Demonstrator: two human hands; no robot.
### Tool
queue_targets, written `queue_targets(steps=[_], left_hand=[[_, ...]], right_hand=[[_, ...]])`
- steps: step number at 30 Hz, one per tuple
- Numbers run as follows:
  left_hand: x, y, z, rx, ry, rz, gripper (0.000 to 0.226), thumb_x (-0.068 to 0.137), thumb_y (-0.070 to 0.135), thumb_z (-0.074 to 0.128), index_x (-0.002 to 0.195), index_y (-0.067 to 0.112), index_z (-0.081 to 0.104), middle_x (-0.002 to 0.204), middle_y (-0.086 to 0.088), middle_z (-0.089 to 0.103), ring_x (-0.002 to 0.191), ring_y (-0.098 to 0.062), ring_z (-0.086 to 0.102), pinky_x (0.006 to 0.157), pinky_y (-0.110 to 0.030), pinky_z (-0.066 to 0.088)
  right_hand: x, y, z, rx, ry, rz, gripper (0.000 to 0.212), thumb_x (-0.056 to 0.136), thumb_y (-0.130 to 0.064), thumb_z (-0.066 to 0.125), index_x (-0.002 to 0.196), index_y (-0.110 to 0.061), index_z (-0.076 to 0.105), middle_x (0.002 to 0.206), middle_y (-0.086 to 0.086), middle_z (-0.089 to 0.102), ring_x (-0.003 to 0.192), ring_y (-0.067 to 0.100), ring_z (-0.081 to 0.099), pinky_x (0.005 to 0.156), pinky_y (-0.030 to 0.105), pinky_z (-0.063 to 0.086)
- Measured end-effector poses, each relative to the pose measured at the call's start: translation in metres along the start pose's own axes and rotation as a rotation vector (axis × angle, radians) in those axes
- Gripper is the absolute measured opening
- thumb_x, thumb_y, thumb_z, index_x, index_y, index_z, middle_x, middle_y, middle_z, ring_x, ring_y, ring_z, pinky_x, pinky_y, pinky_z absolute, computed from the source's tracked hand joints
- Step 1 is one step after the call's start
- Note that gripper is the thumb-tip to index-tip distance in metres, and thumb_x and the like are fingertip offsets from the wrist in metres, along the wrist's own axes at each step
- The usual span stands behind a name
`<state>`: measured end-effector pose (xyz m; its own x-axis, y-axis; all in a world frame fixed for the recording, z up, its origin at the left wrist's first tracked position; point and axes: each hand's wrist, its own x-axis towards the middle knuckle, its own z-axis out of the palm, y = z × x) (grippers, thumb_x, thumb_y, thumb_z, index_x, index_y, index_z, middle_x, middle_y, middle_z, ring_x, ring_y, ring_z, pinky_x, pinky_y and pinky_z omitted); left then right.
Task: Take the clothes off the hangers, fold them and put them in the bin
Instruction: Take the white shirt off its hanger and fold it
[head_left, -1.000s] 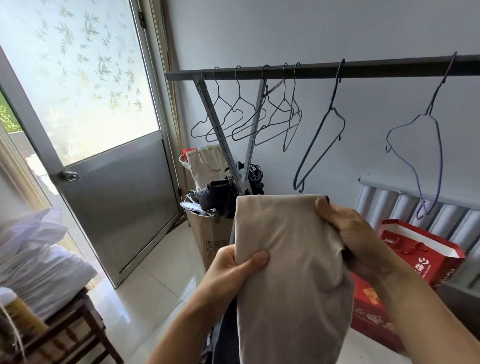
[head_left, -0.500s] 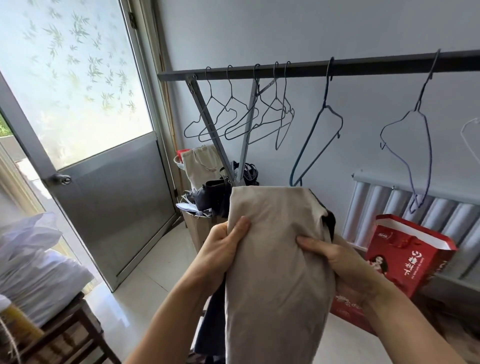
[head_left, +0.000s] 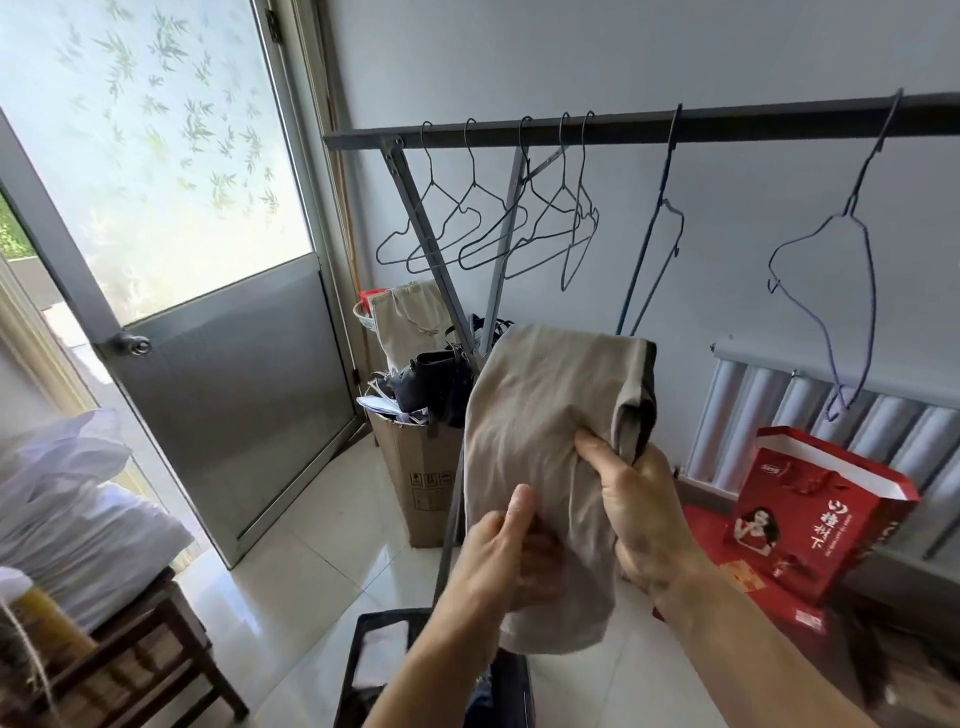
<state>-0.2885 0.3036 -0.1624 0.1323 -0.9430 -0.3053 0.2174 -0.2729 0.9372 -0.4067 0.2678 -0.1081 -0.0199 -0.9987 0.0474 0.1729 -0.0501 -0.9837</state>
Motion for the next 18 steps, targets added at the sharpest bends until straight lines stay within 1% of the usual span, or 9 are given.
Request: queue_targets(steps=[2,3,5,6,8,10,13,15,18], left_hand=[[0.004,-0.005,0.002,-0.155,0.008,-0.101,0.077,0.078,0.067,0.057,0.114,-0.001,0.062,0.104,-0.017,0.073,0.091,-0.028,0.073,0.079,-0.045,0.060],[0.004,-0.005,0.002,-0.265,0.002,-0.126,0.080,0.076,0.067,0.057,0.118,-0.001,0.061,0.108,-0.018,0.072,0.095,-0.031,0.072,0.081,-0.046,0.059],[0.002,-0.001,0.002,-0.444,0.017,-0.121,0.075,0.080,0.061,0.059,0.124,0.000,0.058,0.111,-0.019,0.072,0.097,-0.033,0.072,0.071,-0.040,0.061],[0.000,0.001,0.002,-0.494,0.029,-0.110,0.073,0.081,0.058,0.060,0.126,0.001,0.056,0.111,-0.019,0.072,0.096,-0.032,0.072,0.067,-0.037,0.060],[-0.001,0.000,-0.001,-0.559,0.050,-0.097,0.075,0.074,0.056,0.068,0.129,0.007,0.053,0.115,-0.016,0.071,0.096,-0.031,0.072,0.069,-0.041,0.060],[0.000,-0.004,-0.004,-0.568,0.068,-0.089,0.081,0.066,0.058,0.075,0.131,0.014,0.052,0.119,-0.011,0.070,0.097,-0.029,0.072,0.072,-0.045,0.060],[0.001,-0.007,-0.005,-0.582,0.121,-0.048,0.078,0.065,0.055,0.083,0.128,0.017,0.056,0.114,-0.008,0.072,0.100,-0.028,0.072,0.074,-0.045,0.059],[0.003,-0.007,-0.003,-0.648,0.185,-0.009,0.067,0.069,0.043,0.083,0.125,0.014,0.060,0.110,-0.010,0.074,0.101,-0.028,0.071,0.080,-0.045,0.059],[0.006,-0.005,-0.003,-0.723,0.278,0.033,0.048,0.075,0.029,0.076,0.118,0.012,0.065,0.103,-0.010,0.075,0.095,-0.026,0.072,0.077,-0.039,0.057]], right_hand=[[-0.006,0.005,0.005,0.108,0.014,0.110,0.009,0.092,-0.017,0.063,0.087,-0.017,0.070,0.077,-0.014,0.075,0.079,0.001,0.070,0.085,0.028,0.052],[-0.009,0.007,0.008,0.194,-0.005,0.182,0.010,0.093,-0.017,0.061,0.094,-0.012,0.070,0.082,-0.007,0.077,0.083,0.008,0.072,0.087,0.033,0.053],[-0.013,0.012,0.009,0.361,-0.057,0.345,0.025,0.096,-0.023,0.055,0.109,-0.004,0.065,0.098,0.010,0.076,0.094,0.025,0.072,0.089,0.042,0.053],[-0.013,0.014,0.009,0.410,-0.064,0.412,0.030,0.098,-0.027,0.052,0.111,-0.002,0.063,0.099,0.015,0.075,0.096,0.028,0.071,0.086,0.043,0.054],[-0.015,0.015,0.006,0.445,-0.073,0.487,0.035,0.098,-0.033,0.049,0.107,-0.001,0.062,0.095,0.018,0.075,0.094,0.030,0.070,0.077,0.042,0.054],[-0.016,0.017,0.006,0.472,-0.073,0.554,0.039,0.098,-0.037,0.049,0.104,0.000,0.061,0.092,0.020,0.074,0.093,0.032,0.068,0.074,0.043,0.053],[-0.016,0.021,0.006,0.492,-0.072,0.628,0.049,0.097,-0.044,0.047,0.108,0.002,0.062,0.101,0.024,0.072,0.100,0.036,0.066,0.083,0.048,0.051],[-0.015,0.025,0.006,0.487,-0.063,0.627,0.054,0.096,-0.048,0.046,0.111,0.001,0.063,0.105,0.024,0.071,0.100,0.037,0.067,0.084,0.049,0.051],[-0.017,0.026,0.009,0.464,-0.049,0.576,0.045,0.098,-0.046,0.043,0.099,-0.005,0.063,0.082,0.017,0.075,0.080,0.031,0.071,0.073,0.045,0.052]])
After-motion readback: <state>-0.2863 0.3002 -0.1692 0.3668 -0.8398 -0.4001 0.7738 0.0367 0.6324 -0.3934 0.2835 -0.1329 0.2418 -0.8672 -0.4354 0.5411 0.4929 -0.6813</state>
